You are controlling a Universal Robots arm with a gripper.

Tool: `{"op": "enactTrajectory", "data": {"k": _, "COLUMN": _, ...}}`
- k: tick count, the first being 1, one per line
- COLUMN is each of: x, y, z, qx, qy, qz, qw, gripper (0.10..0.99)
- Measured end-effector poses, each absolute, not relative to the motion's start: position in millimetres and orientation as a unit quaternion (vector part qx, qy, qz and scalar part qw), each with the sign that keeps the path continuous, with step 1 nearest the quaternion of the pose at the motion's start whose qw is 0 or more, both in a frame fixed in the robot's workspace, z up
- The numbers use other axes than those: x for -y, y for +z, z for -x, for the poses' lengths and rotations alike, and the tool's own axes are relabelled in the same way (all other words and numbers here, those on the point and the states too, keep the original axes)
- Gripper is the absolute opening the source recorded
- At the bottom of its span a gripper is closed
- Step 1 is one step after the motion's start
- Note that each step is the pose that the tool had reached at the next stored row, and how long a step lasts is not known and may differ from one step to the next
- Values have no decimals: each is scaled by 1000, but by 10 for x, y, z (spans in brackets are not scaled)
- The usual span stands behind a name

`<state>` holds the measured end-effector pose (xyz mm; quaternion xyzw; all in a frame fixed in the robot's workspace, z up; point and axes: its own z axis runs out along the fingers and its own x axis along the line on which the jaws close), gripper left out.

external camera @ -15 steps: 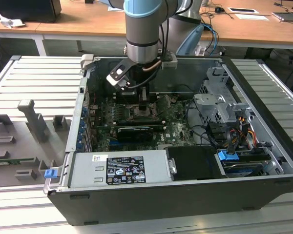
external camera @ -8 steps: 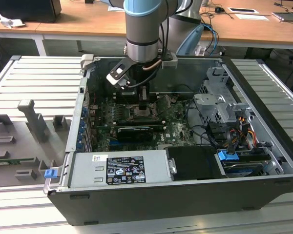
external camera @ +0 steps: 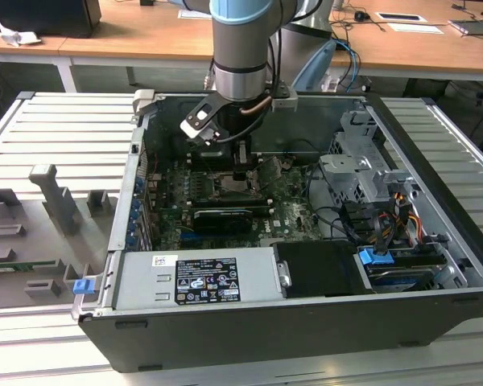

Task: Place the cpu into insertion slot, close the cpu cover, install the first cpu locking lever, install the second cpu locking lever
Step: 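Close the cpu cover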

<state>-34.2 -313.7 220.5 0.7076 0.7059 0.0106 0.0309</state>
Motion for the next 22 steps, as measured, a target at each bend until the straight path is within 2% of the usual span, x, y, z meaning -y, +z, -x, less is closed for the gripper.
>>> {"op": "enactTrajectory", "data": {"k": 12, "x": 3137, "y": 2265, "z": 309, "qx": -706, "qy": 11, "qz": -708, "qw": 31, "gripper": 106}}
{"op": "enactTrajectory", "data": {"k": 22, "x": 3137, "y": 2445, "z": 295, "qx": -706, "qy": 11, "qz": -708, "qw": 31, "gripper": 106}}
